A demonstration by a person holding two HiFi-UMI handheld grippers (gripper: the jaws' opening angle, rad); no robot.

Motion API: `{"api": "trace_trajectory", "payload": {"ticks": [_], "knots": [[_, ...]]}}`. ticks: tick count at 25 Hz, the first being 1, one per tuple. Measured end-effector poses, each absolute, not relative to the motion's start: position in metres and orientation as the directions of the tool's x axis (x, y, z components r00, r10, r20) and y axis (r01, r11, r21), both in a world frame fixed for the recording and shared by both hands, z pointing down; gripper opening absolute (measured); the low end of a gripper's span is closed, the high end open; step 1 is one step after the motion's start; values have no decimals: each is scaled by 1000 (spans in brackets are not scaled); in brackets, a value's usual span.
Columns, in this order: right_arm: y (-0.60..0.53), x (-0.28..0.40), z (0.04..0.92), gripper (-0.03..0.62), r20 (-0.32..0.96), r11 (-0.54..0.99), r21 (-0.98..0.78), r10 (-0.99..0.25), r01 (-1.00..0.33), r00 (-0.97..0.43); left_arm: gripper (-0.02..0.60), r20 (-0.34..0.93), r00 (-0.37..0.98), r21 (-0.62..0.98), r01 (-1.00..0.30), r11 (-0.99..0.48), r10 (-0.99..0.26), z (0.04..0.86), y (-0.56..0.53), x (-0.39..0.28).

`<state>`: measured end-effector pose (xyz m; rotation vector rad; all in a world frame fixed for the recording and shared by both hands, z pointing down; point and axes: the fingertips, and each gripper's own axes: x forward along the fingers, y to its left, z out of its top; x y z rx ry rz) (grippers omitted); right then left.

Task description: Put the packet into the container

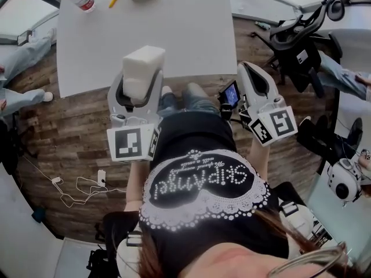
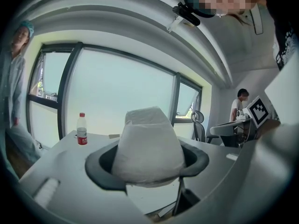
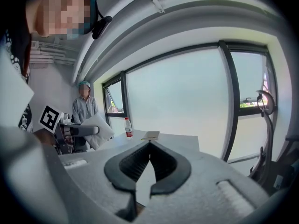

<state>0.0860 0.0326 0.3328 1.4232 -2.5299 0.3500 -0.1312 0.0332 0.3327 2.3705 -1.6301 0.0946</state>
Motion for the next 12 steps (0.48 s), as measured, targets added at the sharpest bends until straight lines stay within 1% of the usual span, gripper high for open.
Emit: {"api": "trace_trajectory", "payload": {"ticks": [7, 12], "knots": [[23, 94, 332, -5, 301, 506, -95, -806, -857, -509, 285, 204, 361, 174, -928, -329, -910, 333, 25, -127], [7, 84, 345, -5, 322, 545, -126, -768, -829, -553, 285, 233, 358, 181, -929, -321, -904, 342, 11, -117]]}}
